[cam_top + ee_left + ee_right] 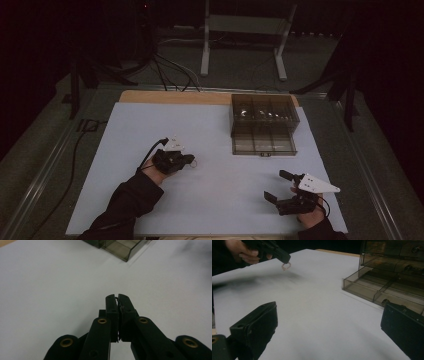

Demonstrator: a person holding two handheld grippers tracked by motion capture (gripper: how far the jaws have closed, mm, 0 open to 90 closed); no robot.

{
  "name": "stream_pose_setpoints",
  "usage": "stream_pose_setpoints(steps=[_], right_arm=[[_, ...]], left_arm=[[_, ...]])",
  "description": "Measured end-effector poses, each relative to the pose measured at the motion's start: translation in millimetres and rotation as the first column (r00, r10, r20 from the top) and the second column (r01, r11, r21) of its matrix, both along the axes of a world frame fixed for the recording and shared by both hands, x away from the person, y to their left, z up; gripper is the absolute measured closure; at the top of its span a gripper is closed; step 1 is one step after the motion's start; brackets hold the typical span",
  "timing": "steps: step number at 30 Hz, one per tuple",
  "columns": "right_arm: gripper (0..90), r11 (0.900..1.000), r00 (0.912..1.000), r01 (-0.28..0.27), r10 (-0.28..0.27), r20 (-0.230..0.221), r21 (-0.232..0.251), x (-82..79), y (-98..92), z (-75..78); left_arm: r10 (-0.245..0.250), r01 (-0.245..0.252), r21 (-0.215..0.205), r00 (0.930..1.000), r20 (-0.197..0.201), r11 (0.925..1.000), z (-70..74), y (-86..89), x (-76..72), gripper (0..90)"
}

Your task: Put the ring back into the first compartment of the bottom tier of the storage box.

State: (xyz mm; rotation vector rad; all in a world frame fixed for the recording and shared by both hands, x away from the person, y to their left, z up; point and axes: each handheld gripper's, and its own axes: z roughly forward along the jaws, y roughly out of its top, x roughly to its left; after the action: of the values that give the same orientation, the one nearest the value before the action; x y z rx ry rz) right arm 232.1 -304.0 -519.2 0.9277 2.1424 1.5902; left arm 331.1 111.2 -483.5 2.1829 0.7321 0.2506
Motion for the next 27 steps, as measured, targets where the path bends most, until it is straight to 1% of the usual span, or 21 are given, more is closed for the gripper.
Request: stream_pose_setpoints(steps=[4,8,16,18,20,22,27], right_arm=[[1.1,1.000,1.0000,0.000,0.000,0.002,-0.001,-0.1,-0.1,0.1],[1.0,1.000,1.0000,0.000,0.000,0.003,0.000,-0.2,-0.3,0.1],[1.1,1.000,1.0000,-0.001,0.001,0.003,0.000,-0.3,-0.3,0.2],[1.1,1.000,1.0000,-0.001,0.001,0.004,0.001,-0.4,-0.3,0.2],[1.1,1.000,1.0000,-0.001,0.001,0.003,0.001,-0.3,-0.4,0.1],[1.1,1.000,1.0000,-0.001,0.001,0.003,0.002,-0.3,-0.6,0.2],[1.1,1.000,1.0000,-0.002,0.002,0.003,0.001,-0.5,-0.6,0.2]], left_arm=[[-0.014,0.014,0.001,0.9999,0.004,0.9999,2.0,-6.0,2.6,89.7],[-0.018,0.018,-0.008,0.9998,0.004,0.9998,3.2,-10.6,4.3,89.7],[-0.035,0.035,-0.011,0.9994,0.004,0.9993,6.0,-19.1,8.8,89.7],[-0.040,0.040,-0.020,0.9992,0.001,0.9990,6.2,-21.6,10.0,89.7],[-0.041,0.041,-0.017,0.9991,0.004,0.9990,6.3,-24.0,11.3,89.7],[-0.044,0.044,-0.021,0.9990,0.000,0.9988,6.6,-26.1,12.5,89.7],[-0.056,0.056,-0.027,0.9984,0.004,0.9981,8.3,-32.4,14.8,89.7]])
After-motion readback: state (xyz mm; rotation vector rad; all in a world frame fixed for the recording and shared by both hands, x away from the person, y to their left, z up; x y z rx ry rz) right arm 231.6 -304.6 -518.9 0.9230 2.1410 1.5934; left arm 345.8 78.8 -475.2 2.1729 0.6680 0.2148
